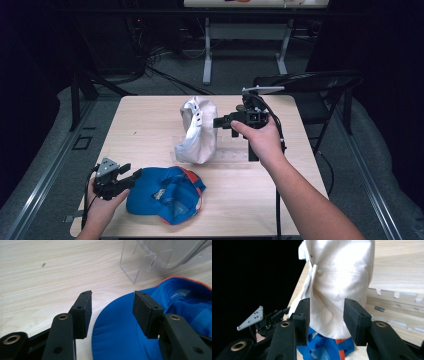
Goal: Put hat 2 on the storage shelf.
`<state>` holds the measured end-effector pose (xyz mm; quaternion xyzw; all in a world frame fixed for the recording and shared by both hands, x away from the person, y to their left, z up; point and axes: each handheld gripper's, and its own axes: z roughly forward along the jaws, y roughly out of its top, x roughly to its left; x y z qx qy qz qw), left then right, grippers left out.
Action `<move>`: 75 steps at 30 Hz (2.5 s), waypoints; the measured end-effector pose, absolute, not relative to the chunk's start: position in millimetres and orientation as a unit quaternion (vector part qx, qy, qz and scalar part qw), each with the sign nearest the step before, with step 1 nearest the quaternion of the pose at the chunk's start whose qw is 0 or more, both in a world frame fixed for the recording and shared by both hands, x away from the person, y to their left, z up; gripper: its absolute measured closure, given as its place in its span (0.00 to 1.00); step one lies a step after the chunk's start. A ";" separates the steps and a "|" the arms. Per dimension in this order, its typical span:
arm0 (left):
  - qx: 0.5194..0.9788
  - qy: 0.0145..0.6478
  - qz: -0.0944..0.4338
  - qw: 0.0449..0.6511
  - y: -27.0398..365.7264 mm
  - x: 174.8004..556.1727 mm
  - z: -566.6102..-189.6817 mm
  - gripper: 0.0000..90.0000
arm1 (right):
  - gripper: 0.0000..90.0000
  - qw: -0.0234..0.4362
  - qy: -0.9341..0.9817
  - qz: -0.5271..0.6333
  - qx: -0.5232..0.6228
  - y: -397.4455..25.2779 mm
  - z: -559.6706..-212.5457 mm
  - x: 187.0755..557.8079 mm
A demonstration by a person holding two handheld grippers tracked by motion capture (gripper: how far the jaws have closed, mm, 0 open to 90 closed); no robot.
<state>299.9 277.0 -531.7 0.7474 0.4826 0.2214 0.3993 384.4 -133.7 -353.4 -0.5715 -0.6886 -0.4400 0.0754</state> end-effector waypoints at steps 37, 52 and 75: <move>0.760 0.476 0.217 0.384 277.2 300.8 -546.5 0.55 | 0.66 0.089 -0.722 -0.402 -0.556 -142.8 -499.8 314.6; 0.764 0.473 0.215 0.383 275.6 301.2 -548.8 0.55 | 0.73 0.133 -0.734 -0.379 -0.547 -111.7 -545.6 306.8; 0.765 0.473 0.214 0.383 275.4 301.5 -549.6 0.55 | 0.86 0.155 -0.744 -0.366 -0.538 -74.6 -570.4 309.0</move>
